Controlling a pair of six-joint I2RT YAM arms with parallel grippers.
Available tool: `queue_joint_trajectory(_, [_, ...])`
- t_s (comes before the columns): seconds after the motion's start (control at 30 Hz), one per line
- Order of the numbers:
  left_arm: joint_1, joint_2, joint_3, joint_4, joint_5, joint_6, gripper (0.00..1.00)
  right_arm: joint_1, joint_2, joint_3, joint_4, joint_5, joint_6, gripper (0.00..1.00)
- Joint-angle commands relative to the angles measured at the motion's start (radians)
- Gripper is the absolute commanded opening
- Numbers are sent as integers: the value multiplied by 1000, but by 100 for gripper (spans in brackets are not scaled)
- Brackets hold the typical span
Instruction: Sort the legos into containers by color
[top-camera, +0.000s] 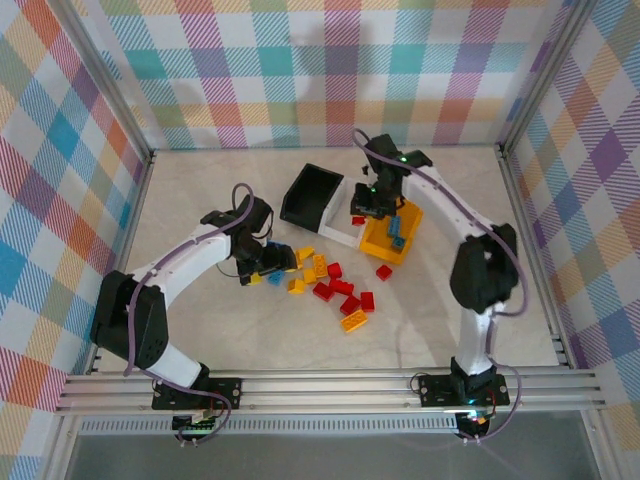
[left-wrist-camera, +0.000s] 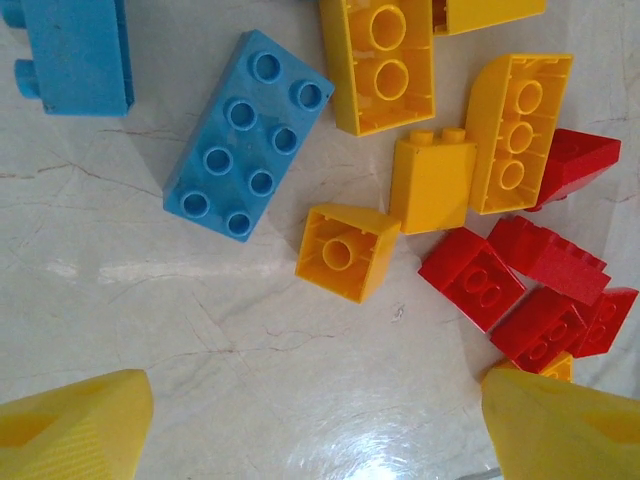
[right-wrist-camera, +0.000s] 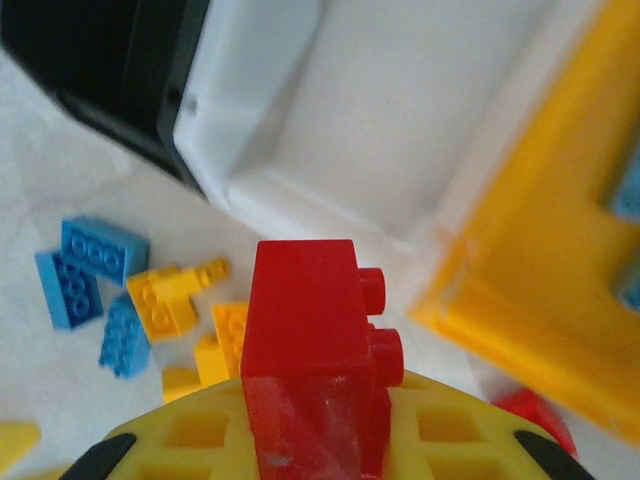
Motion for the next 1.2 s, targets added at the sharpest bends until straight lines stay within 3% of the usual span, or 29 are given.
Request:
queue_joint_trajectory(0.0, [14, -47, 16, -51, -7, 12, 86, -4, 125, 151, -58, -11, -37, 21])
queue_joint_trajectory(0.27, [27, -49, 18, -117, -64, 36, 87, -15, 335, 362, -112, -10, -40, 21])
queue_joint_trajectory(0.43, [83, -4, 30, -106, -64, 64, 85, -20, 346, 393, -133, -12, -43, 32])
queue_joint_trajectory(0.7, [140, 184, 163, -62, -68, 125, 78, -18, 205, 311, -147, -20, -53, 46])
queue_joint_trajectory(0.87, [140, 294, 241, -62, -91, 159, 71, -19, 98, 254, -177, -21, -62, 47])
queue_joint_trajectory(1.17, [147, 389, 293, -65, -129, 186, 62, -19, -147, -29, -114, -64, -16, 48])
